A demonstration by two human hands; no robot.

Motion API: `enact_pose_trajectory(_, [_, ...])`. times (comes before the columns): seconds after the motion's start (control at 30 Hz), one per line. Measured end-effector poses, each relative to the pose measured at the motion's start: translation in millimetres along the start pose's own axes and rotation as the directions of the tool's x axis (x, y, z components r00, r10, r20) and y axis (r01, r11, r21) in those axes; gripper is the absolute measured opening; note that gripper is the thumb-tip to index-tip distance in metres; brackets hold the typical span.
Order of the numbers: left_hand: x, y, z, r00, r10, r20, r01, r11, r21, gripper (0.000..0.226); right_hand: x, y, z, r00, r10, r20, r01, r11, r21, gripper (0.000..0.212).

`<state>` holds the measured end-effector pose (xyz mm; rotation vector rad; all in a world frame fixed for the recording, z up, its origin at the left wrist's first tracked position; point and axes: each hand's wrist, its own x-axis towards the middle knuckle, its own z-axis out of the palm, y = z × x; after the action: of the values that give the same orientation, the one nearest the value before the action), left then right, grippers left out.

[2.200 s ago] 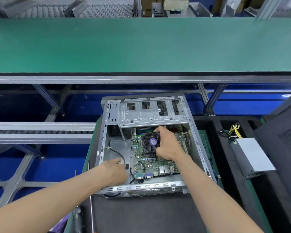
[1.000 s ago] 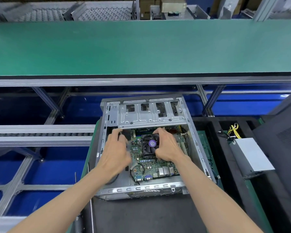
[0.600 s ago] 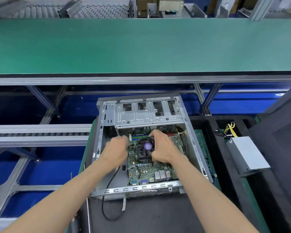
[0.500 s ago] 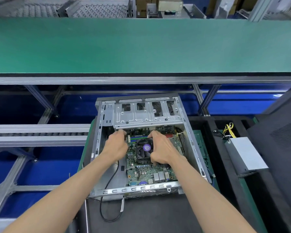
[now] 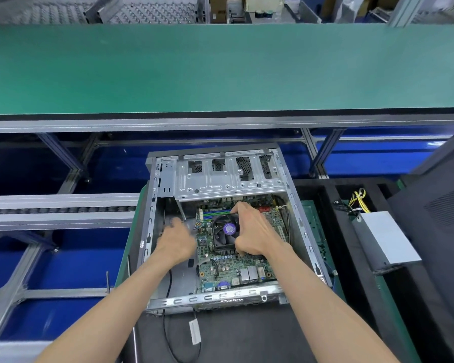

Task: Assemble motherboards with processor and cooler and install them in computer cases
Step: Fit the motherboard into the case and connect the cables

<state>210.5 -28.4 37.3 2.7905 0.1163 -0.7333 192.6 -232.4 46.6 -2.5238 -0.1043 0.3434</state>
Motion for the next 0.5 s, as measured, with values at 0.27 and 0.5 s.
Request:
enact_pose_trajectory(0.27, [-25, -8, 6, 0.873, 0.061, 0.483, -0.395, 0.67, 0.628, 0.031, 1, -1, 0, 1.0, 0.015, 0.011, -0.015, 1.0, -0.004, 0.075])
enact_pose_trajectory(0.5, [-26, -10, -4, 0.763, 0.136, 0.631, -0.474, 0.783, 0.404, 0.036, 2, -1, 0, 1.0, 0.019, 0.022, -0.019, 1.0, -0.012, 0.076])
